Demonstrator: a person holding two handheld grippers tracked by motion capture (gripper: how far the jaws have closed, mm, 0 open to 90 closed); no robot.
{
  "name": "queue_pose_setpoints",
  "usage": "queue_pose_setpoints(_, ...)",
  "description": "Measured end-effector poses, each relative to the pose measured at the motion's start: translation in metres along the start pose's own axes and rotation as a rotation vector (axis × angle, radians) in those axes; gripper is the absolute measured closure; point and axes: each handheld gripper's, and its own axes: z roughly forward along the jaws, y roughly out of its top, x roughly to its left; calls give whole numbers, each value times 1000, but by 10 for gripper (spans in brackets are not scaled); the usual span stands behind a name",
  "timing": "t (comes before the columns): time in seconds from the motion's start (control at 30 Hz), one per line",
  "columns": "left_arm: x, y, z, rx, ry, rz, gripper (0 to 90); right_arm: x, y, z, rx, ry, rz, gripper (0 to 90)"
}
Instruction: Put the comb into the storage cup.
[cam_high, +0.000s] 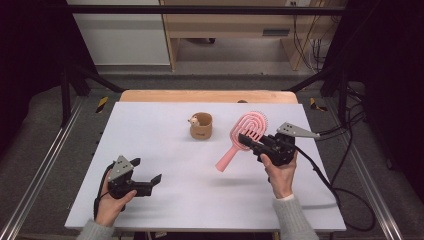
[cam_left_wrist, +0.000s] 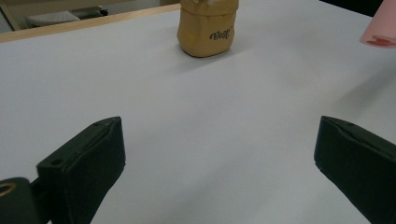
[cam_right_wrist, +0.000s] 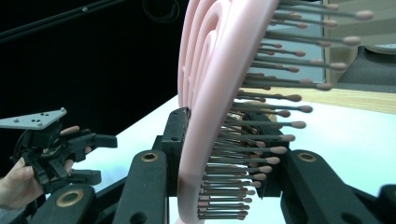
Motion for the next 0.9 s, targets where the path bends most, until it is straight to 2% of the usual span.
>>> queue_pose_setpoints(0.9, 16, -10, -3, 3, 26, -16, 18, 2, 35, 23, 8, -24, -48, 635)
